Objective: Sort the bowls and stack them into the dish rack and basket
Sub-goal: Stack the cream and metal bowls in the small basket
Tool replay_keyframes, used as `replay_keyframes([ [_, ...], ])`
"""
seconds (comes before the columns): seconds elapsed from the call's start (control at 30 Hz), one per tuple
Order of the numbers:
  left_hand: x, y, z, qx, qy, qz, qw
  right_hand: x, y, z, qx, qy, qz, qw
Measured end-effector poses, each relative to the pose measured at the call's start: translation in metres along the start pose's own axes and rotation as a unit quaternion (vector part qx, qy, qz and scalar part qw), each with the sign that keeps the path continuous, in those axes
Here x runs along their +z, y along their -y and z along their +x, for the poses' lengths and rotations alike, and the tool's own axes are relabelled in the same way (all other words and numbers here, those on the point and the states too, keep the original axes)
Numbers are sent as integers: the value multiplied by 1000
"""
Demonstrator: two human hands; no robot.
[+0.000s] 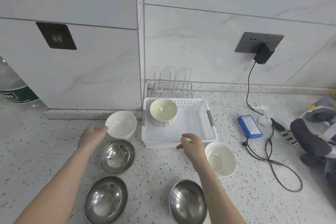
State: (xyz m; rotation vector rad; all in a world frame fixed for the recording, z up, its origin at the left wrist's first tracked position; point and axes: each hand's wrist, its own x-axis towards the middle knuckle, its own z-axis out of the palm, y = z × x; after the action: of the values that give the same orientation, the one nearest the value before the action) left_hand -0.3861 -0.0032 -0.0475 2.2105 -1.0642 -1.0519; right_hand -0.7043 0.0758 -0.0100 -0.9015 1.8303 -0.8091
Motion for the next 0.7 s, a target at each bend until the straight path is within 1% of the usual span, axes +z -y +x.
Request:
replay_keyframes([
  [0.07, 1, 4, 4, -22, 36, -59, 997, 4, -4, -8, 13, -11, 8, 1000],
  [0.13, 0, 4, 4, -33, 65, -85, 994, 8, -6, -17, 24, -20, 11, 999],
  [0.27, 1, -1, 1, -33, 89, -66, 993, 15, -11, -31, 25, -62, 25, 997],
  [0.4, -1, -8, 1, -57, 123, -95, 986, 20, -18, -42, 33, -91, 44, 994],
  [0.6, -3, -10, 6, -69, 100, -96, 988, 14, -32, -53, 67, -128, 94, 985],
  [0.7, -7, -7, 3, -65, 88, -125, 986, 3, -43, -59, 66, -176, 114, 976],
])
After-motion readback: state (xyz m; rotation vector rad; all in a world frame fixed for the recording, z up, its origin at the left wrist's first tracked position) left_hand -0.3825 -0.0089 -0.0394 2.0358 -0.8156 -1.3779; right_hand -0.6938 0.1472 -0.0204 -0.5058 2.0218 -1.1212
